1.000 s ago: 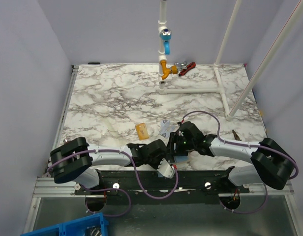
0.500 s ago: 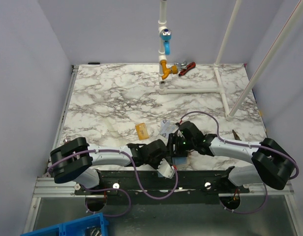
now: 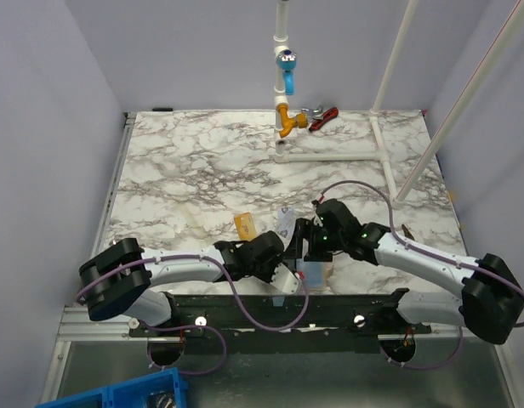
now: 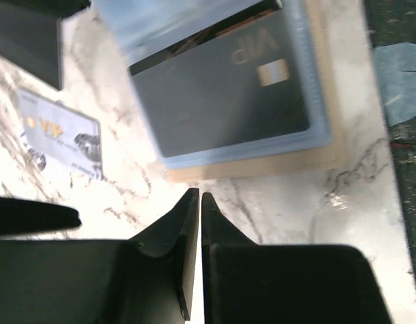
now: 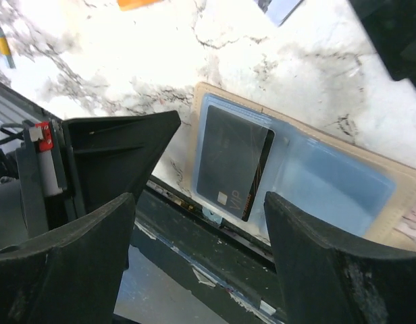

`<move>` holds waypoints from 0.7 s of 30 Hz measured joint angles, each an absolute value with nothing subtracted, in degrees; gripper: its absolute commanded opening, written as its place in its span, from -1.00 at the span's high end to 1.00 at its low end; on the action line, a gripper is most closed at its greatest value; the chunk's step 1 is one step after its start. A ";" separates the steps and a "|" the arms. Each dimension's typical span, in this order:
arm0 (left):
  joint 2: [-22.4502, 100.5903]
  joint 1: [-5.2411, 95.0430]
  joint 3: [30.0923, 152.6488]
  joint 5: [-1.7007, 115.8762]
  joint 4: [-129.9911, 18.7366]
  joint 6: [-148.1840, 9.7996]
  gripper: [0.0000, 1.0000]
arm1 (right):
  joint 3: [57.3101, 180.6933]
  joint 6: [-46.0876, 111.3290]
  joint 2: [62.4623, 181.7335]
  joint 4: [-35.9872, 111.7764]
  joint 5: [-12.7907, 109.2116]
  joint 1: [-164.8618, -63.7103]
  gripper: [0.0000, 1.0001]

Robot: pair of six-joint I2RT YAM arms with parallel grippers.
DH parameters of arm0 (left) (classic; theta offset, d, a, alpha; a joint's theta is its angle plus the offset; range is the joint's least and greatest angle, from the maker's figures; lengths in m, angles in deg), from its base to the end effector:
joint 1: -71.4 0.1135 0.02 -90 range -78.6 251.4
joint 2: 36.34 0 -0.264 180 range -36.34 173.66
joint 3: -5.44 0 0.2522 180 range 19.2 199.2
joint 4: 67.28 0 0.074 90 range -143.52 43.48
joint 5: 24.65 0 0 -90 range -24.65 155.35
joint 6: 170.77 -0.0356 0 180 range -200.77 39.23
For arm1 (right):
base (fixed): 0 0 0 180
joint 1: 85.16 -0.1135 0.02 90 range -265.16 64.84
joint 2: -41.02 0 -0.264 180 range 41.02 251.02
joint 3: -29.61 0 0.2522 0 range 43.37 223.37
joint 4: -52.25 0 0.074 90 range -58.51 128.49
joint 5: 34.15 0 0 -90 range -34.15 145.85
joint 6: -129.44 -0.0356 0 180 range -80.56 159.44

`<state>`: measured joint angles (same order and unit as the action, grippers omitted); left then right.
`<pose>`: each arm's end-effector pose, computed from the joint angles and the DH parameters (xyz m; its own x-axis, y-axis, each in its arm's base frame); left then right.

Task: Put the credit cards into the card holder
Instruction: Insert the credit card into the card holder.

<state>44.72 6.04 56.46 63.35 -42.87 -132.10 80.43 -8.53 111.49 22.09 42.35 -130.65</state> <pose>0.1077 -0.2378 0.1589 0.5039 0.7730 -0.3855 0.8377 -0.3286 0.4362 0.1619 0.1765 0.1945 -0.9521 0.0618 -0.2996 -0.1372 0.7891 0.5987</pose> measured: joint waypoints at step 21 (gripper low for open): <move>43.67 11.20 61.02 53.86 -37.67 -123.91 0.84 | 75.66 -16.44 91.04 0.73 53.15 -129.39 -0.78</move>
<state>43.67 11.20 61.02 53.86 -37.67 -123.91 75.66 -16.44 91.04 0.73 53.15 -129.39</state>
